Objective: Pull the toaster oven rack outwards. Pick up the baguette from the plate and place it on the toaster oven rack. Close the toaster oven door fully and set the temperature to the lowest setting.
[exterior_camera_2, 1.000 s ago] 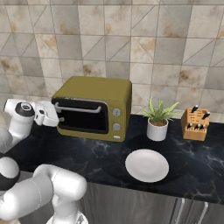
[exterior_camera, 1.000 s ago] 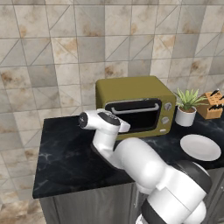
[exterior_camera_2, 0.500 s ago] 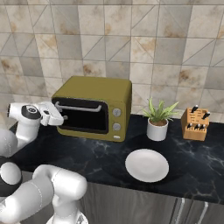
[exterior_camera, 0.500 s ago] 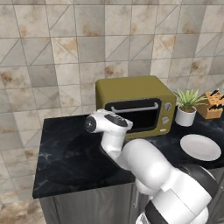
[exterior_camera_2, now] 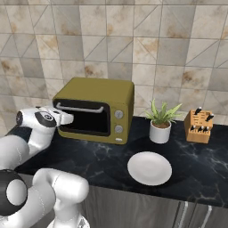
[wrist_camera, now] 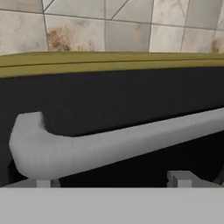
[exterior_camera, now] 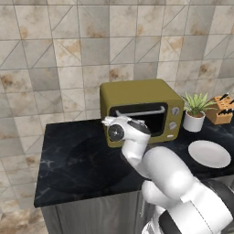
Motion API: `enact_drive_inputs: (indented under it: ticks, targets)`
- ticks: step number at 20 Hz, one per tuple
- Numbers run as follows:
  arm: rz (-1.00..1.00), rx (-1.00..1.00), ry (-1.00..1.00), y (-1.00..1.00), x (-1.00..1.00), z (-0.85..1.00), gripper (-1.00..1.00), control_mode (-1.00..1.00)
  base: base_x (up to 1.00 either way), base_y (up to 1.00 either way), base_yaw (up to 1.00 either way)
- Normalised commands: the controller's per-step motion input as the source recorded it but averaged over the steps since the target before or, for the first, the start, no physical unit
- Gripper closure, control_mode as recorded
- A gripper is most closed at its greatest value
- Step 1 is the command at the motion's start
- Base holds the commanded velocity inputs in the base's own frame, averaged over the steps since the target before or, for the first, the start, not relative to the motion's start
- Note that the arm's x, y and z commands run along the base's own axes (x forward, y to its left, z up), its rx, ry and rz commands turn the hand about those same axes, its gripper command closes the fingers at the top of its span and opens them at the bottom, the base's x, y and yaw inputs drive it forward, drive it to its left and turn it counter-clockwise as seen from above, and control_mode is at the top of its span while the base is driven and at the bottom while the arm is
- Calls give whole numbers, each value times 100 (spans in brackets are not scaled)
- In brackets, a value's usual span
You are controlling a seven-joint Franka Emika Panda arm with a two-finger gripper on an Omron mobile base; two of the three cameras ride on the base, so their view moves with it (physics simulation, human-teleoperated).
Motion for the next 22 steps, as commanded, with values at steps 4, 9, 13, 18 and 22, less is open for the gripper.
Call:
enact_drive_inputs:
  ticks: [4, 9, 13, 18, 22]
  targets:
    - [35, 0, 0, -46, 49, 78, -100, -100, 0, 0, 0]
    - [31, 0, 0, -44, 67, 72, -100, -100, 0, 0, 0]
    - [29, 0, 0, -41, 57, 82, -100, -100, 0, 0, 0]
    - [26, 0, -1, -35, 51, 98, -100, -100, 0, 0, 0]
    - [23, 0, -1, -31, 32, 100, -100, -100, 0, 0, 0]
